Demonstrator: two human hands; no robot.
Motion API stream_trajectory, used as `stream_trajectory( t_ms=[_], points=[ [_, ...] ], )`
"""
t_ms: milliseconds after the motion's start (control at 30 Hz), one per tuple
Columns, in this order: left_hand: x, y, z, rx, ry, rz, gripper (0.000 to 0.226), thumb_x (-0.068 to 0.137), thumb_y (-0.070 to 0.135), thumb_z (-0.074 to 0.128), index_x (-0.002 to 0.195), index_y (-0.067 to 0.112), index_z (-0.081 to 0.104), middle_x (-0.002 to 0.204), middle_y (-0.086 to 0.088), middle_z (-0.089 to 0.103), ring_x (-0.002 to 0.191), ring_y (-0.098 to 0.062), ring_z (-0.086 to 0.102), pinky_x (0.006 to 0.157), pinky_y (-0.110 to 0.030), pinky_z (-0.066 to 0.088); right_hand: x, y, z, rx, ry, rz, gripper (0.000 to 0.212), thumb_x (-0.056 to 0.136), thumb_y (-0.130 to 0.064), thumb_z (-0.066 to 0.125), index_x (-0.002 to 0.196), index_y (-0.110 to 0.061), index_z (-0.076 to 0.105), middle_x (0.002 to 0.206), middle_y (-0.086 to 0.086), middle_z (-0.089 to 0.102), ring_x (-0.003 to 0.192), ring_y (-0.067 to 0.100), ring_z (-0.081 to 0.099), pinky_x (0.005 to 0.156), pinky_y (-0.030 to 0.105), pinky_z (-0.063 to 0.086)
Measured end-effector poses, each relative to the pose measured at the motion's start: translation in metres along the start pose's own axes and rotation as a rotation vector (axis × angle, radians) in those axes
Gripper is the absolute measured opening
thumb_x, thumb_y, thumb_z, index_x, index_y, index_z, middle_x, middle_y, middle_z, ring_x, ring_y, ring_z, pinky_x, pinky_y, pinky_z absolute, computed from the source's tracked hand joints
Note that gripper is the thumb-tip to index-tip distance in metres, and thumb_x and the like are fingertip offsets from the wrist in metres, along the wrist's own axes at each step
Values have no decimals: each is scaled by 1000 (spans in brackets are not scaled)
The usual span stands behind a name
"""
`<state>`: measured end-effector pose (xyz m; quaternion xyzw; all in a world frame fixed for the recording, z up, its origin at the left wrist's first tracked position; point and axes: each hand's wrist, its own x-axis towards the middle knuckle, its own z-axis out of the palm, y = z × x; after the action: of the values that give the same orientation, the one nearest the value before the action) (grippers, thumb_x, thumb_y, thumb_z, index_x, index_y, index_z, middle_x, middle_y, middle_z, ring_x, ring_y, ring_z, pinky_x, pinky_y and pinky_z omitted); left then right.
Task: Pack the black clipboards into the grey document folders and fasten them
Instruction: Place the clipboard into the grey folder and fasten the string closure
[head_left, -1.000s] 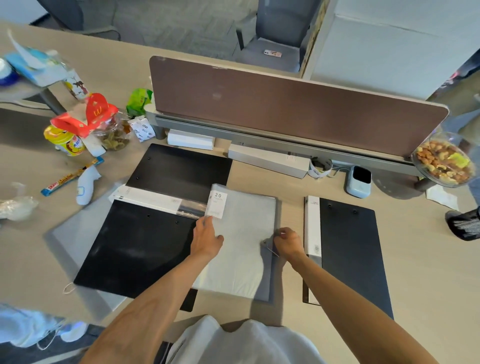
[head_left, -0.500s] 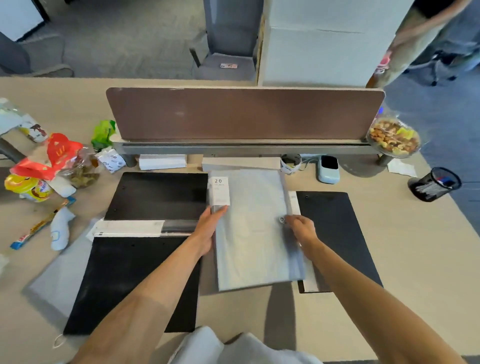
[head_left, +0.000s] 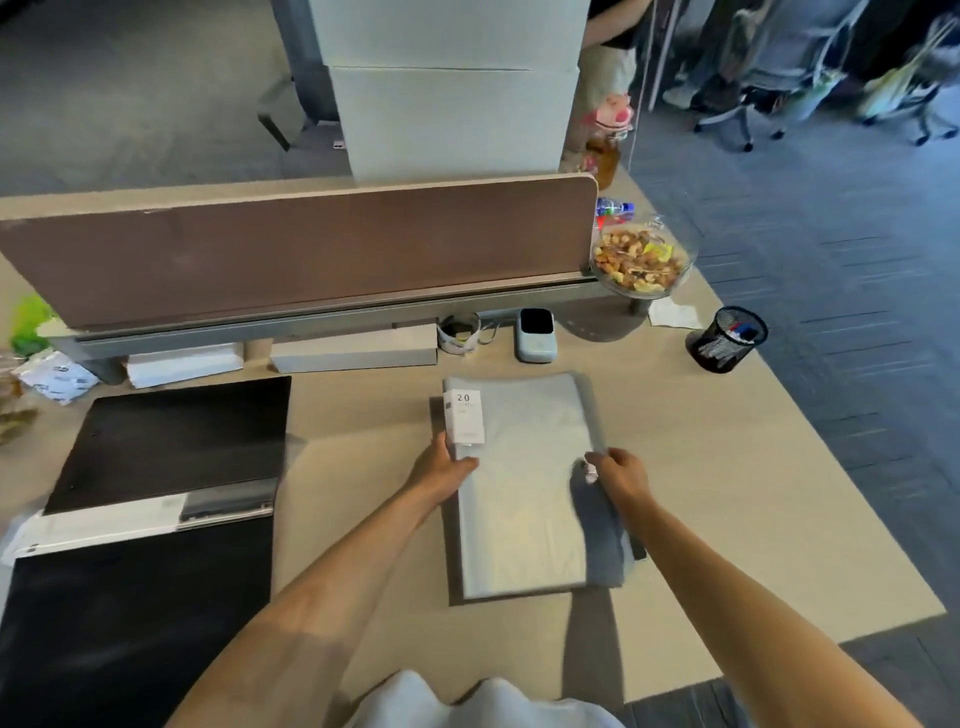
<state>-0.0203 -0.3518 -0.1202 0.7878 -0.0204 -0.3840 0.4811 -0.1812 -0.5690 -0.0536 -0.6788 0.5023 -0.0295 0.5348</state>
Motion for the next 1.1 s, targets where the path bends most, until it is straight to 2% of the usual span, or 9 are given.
stream_trajectory(
  t_ms=[100,267,433,500,567,633,900,1033,1100],
  points=[
    [-14,7,24,-39,-14,-44,80,57,37,63,133,18,47,127,-5,64,111,-23,63,102,-46,48,10,11,-13,-17,-63,37,62,85,-24,63,138,0,41,133,18,55,119,36,54,98,43,45],
    [-19,16,42,-115,24,-52,68,61,21,54,129,17,51,121,-5,67,107,-25,65,100,-48,50,28,20,-25,-81,-215,-75,23,86,-17,62,106,-7,61,101,8,67,94,27,62,73,30,49],
    [-10,9,49,-132,23,-73,73,57,26,57,129,24,53,121,2,67,109,-22,65,102,-48,48,36,14,-33,-127,-239,-163,14,86,-12,60,99,-10,62,86,1,65,80,19,57,57,7,43],
    [-19,15,51,-106,38,-67,69,62,25,56,131,26,51,123,4,66,111,-20,63,104,-45,47,39,10,-32,-197,-222,-199,17,83,-16,62,96,-7,59,87,5,61,82,24,56,66,20,47],
    [-42,30,52,-31,61,-55,60,76,22,54,135,28,47,131,5,61,116,-18,59,106,-39,44,39,4,-28,-242,-219,-254,38,81,-20,63,116,-6,59,115,12,60,105,29,57,87,35,49],
    [-57,35,49,44,80,-34,51,92,20,49,142,22,41,138,5,53,123,-18,53,105,-30,41,31,-8,-20,-241,-256,-290,47,85,-15,62,130,-5,53,132,9,51,122,24,50,98,31,42],
    [-81,1,-15,225,173,-29,46,99,26,46,143,15,41,150,-8,43,136,-24,44,111,-33,36,-19,-48,60,-339,-466,-448,37,88,-18,59,123,-7,59,131,14,56,122,29,51,97,35,43],
    [-96,-31,-65,239,227,-52,42,98,27,47,138,15,46,147,-10,47,133,-27,47,109,-38,40,-52,-57,109,-340,-566,-465,33,90,-18,58,121,-8,59,116,3,59,110,15,54,81,5,43],
    [-108,-46,-89,230,261,-67,41,98,25,47,137,15,47,147,-10,47,132,-26,48,107,-37,41,-67,-59,137,-360,-617,-465,31,90,-20,58,119,-12,61,117,-1,60,111,14,55,84,12,46]
  ],
)
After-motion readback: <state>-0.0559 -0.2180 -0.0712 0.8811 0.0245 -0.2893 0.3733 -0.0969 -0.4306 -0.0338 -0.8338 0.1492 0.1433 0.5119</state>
